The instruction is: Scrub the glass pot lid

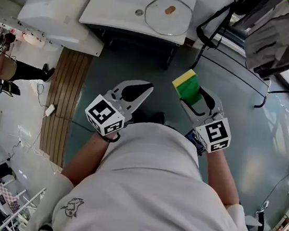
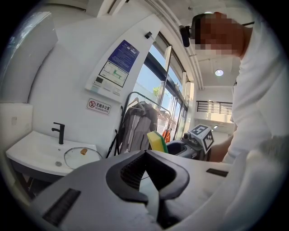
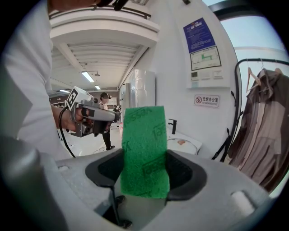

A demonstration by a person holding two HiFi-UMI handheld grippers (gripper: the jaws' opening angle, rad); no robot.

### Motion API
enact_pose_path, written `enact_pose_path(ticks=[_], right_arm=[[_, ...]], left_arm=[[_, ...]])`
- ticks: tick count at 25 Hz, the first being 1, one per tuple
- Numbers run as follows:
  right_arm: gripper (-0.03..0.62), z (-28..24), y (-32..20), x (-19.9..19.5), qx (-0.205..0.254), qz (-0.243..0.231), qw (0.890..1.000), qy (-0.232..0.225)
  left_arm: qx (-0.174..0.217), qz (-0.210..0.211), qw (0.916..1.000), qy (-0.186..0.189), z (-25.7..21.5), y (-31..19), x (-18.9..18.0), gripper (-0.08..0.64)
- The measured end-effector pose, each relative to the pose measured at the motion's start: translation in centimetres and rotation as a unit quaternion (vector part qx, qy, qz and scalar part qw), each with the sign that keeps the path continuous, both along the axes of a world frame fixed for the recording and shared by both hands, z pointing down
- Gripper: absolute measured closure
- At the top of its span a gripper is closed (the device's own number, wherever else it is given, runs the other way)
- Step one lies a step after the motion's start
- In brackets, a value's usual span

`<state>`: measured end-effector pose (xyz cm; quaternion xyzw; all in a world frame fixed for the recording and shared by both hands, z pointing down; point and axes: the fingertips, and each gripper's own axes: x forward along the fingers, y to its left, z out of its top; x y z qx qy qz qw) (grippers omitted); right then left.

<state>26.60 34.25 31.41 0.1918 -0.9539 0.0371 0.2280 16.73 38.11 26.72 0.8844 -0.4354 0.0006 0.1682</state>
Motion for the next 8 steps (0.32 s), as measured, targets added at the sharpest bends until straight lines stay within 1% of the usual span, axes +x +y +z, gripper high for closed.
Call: enact_pose_path(ticks=[8], right_arm=[[0.304,-0.51,0.39,-0.1,-0.004,-0.011,1.0,-0.002]], left_arm=[[-0.002,0.002,1.0,0.0,-0.24,0.15,0.66,0.561]])
